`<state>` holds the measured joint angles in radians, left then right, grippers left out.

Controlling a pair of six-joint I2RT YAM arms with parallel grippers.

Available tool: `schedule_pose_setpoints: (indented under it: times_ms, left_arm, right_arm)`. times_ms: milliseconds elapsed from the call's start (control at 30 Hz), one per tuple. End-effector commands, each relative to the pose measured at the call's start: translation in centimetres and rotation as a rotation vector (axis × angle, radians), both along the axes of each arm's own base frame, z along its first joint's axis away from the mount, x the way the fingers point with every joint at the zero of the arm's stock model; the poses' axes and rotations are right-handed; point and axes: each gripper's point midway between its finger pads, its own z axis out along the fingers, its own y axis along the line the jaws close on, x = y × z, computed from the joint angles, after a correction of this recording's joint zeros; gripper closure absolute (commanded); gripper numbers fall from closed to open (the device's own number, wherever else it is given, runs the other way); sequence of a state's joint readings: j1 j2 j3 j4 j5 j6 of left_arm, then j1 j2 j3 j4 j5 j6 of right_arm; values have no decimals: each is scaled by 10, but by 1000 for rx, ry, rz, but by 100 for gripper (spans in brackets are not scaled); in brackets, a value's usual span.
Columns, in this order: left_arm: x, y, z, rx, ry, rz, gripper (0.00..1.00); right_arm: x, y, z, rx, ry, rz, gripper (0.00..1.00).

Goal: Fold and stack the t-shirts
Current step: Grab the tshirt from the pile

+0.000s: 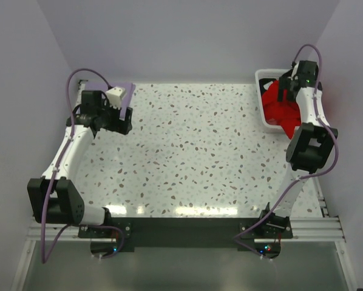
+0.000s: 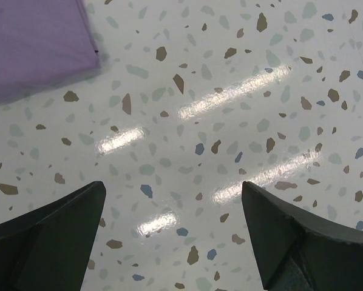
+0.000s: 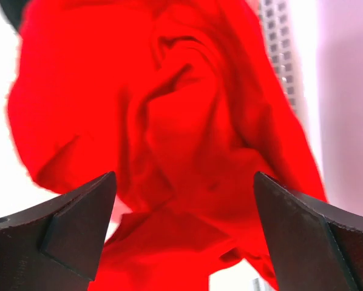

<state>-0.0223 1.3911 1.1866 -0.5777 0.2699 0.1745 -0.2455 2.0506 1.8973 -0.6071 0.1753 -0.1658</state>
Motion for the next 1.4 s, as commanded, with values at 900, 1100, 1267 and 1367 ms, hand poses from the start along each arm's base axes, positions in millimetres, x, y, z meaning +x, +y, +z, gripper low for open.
schedule_pose_setpoints:
  times_ms: [900, 1100, 1267, 1367]
  left_arm:
    - [-8, -11, 24, -33, -107, -63, 0]
    - [-5, -9, 37, -34, -135, -36, 0]
    - [-2, -12, 56, -62, -164, -32, 0]
    - [-3, -16, 65, -92, -173, -35, 0]
  right_arm:
    - [-28, 24, 219, 53, -563, 130, 100]
    - [-42, 51, 320, 71, -821, 232, 100]
    - [-69, 88, 400, 127, -1033, 368, 100]
    - [-94, 103, 446, 136, -1159, 417, 100]
